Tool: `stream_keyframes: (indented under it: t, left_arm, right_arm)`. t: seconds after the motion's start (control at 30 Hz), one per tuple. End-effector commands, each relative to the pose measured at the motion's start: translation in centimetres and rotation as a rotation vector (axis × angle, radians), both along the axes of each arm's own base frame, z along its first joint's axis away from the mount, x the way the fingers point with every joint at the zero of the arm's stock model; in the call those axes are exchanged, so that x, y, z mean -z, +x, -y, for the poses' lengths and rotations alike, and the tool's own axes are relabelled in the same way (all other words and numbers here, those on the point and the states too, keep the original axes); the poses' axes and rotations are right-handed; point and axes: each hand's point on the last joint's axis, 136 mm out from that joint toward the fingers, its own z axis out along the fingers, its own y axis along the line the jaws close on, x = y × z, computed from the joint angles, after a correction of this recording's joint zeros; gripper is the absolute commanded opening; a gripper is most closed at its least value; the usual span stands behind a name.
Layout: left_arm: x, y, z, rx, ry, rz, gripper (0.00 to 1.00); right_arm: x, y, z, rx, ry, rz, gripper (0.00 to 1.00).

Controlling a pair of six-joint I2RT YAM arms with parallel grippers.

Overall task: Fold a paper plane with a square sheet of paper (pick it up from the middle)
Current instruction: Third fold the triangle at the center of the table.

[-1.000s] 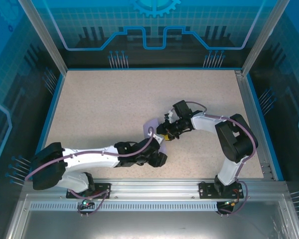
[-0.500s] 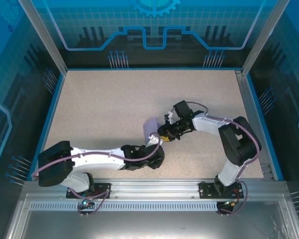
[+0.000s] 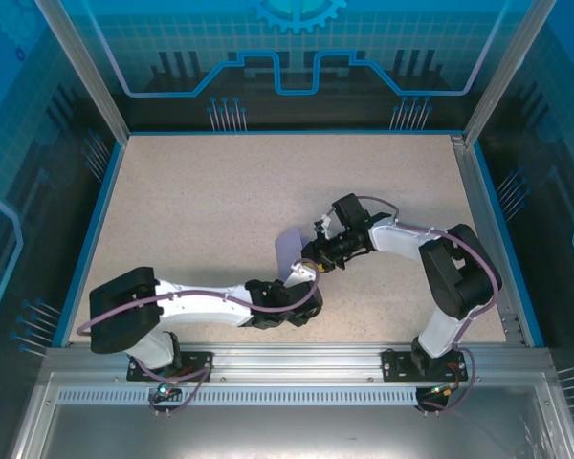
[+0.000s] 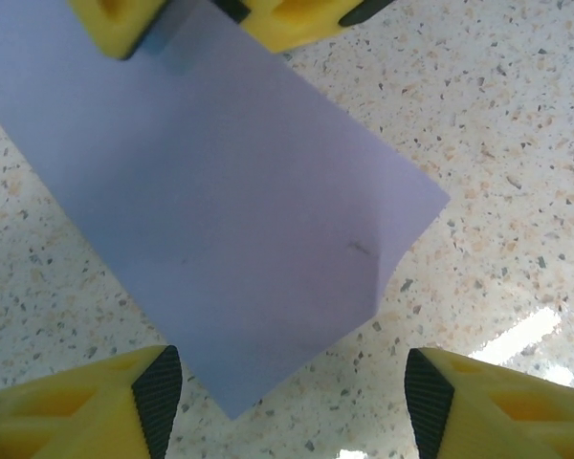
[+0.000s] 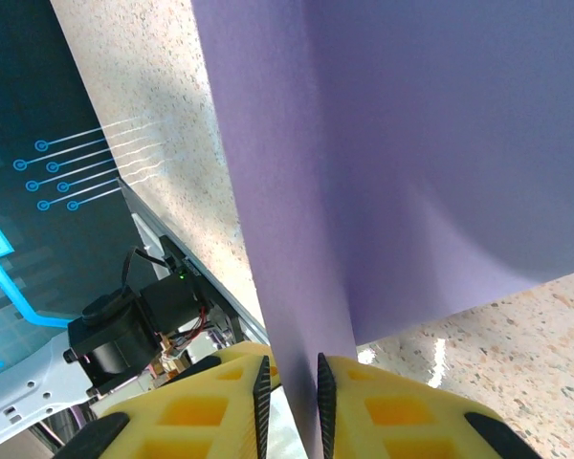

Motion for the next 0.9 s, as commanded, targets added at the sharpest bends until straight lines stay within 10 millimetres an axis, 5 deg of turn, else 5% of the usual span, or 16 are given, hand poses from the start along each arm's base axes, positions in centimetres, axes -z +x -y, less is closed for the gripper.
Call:
stream_keyframes:
  t: [0.0,0.43,0.87]
  left_arm:
    - [0.2,0.5,0.2,0.013,0.068,0.033,0.69]
    - [-1.5,2.1,-0.6,-0.076,0.064,0.131,0.6]
    - [-3.0,1.6,-1.3,-0.097,-0.042,0.131,0.37]
  right_arm:
    - [-1.2,-0.4,-0.7,-0.021,0.031,-0.001,0.24]
    - [0.7,-0.2,0.3,-0.01,-0.053,-0.005,0.25]
    - [1.6,0.2,0.3,-0.014,-0.072,-0.007,0.23]
